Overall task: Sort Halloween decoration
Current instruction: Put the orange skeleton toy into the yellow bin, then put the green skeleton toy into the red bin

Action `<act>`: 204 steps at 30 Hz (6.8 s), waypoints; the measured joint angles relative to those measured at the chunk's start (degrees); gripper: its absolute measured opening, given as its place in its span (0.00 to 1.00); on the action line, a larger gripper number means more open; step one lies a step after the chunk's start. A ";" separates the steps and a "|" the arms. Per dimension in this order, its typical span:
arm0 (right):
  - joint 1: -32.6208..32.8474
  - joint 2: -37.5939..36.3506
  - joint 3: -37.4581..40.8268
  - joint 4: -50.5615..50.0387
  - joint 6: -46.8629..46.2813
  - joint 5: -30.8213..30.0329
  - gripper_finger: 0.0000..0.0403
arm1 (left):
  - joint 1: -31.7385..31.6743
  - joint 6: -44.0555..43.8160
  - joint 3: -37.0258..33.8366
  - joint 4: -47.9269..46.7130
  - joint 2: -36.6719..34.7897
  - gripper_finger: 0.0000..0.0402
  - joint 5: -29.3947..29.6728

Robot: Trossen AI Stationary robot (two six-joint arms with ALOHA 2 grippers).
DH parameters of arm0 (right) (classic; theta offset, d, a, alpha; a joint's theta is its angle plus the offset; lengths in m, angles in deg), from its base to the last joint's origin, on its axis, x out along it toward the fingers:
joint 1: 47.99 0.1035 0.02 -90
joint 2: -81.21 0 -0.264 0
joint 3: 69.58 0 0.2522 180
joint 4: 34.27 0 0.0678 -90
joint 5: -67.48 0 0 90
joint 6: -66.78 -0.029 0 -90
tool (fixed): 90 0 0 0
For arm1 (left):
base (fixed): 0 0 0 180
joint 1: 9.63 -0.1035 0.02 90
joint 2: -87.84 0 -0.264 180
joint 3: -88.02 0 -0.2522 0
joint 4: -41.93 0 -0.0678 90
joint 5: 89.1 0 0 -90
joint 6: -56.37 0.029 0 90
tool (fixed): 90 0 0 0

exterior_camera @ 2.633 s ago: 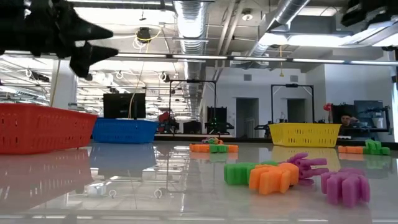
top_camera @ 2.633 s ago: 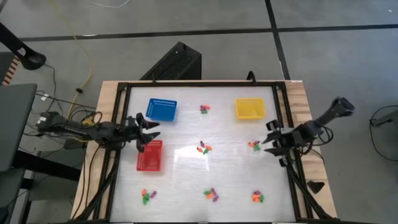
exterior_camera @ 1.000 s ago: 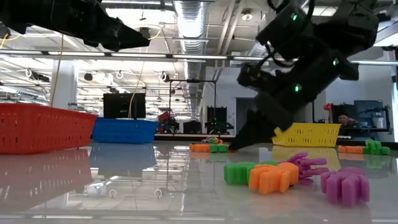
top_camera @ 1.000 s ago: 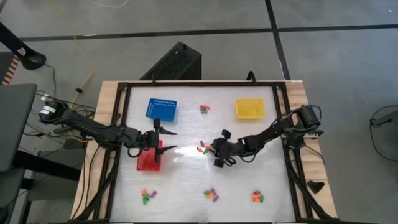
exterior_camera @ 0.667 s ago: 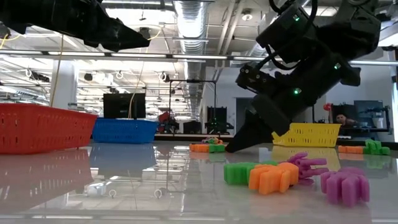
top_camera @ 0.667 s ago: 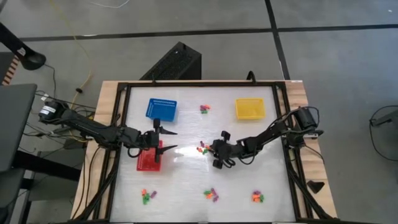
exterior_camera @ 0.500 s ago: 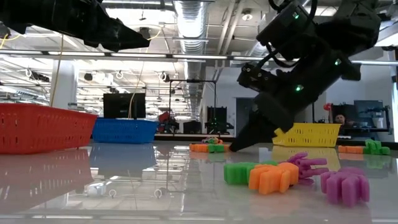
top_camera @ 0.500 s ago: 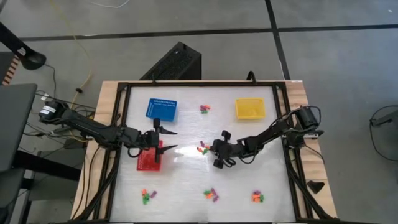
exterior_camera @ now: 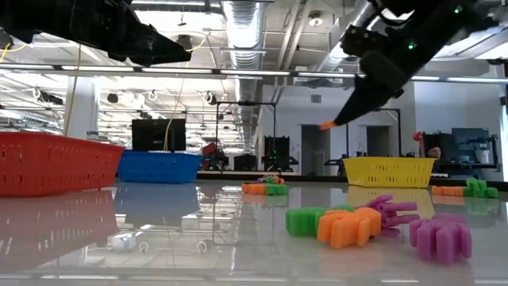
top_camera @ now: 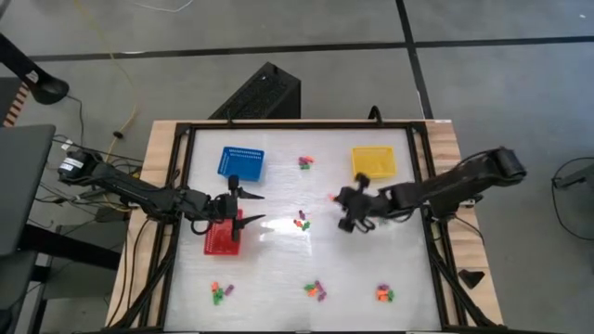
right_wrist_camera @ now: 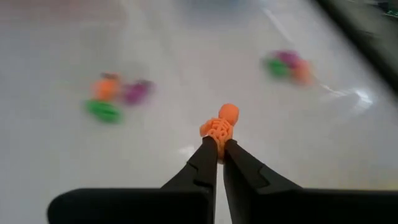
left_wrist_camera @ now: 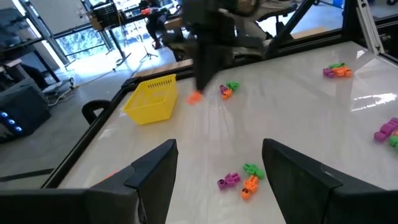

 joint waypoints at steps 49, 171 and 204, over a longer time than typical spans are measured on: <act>1.81 -5.96 -0.04 0.46 -15.97 8.15 0.42 | -0.04 -0.32 -1.27 -3.67 -11.80 0.56 -4.97; 1.28 17.96 -11.74 -43.37 -40.66 25.43 0.55 | -0.09 -5.85 -8.90 2.40 -22.88 0.56 -4.63; 0.75 18.70 -5.09 -30.69 -33.26 29.32 0.37 | -0.09 -5.85 -8.90 2.13 -22.87 0.56 -4.61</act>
